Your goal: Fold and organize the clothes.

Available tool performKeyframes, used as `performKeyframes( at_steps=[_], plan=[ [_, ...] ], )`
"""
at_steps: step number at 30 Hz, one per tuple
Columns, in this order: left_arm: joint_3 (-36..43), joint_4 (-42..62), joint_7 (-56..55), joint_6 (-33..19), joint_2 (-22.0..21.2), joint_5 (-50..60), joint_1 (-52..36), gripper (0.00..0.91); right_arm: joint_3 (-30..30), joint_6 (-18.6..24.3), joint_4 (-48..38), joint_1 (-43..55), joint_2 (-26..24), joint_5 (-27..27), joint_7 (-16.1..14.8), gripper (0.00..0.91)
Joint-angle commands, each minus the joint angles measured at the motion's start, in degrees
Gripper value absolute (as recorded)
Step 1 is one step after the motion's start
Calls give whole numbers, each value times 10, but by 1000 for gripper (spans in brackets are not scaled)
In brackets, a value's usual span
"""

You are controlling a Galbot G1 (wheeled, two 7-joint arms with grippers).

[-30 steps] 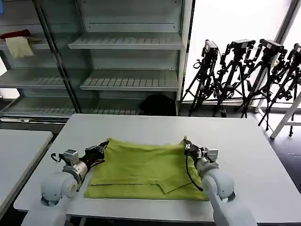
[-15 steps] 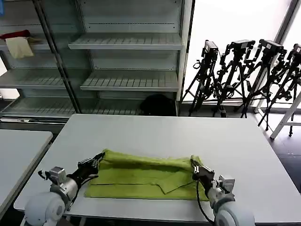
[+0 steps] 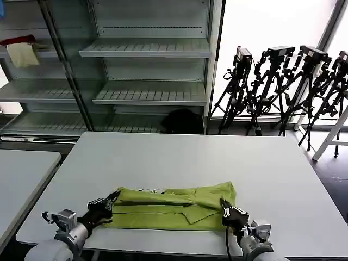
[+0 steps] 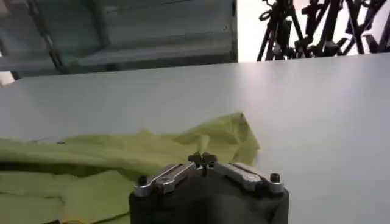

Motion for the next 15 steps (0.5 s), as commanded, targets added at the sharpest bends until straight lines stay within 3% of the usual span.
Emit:
performKeyframes(
  at_steps=[1, 7, 12, 13, 15],
  plan=[
    [-4, -27, -31, -5, -19, 65, 33, 907, 13, 3, 18, -17, 29, -135, -6, 907],
    [-21, -58, -94, -19, -49, 4, 39, 907, 63, 2, 69, -21, 26, -76, -11, 907],
    [-12, -59, -159, -63, -95, -32, 59, 907, 110, 50, 83, 5, 19, 2, -22, 907],
    [-3, -53, -175, -80, -107, -34, 64, 907, 121, 59, 82, 14, 20, 58, -27, 907],
    [10, -45, -194, -92, -120, -31, 67, 907, 135, 47, 90, 31, 21, 114, -27, 907]
  ],
)
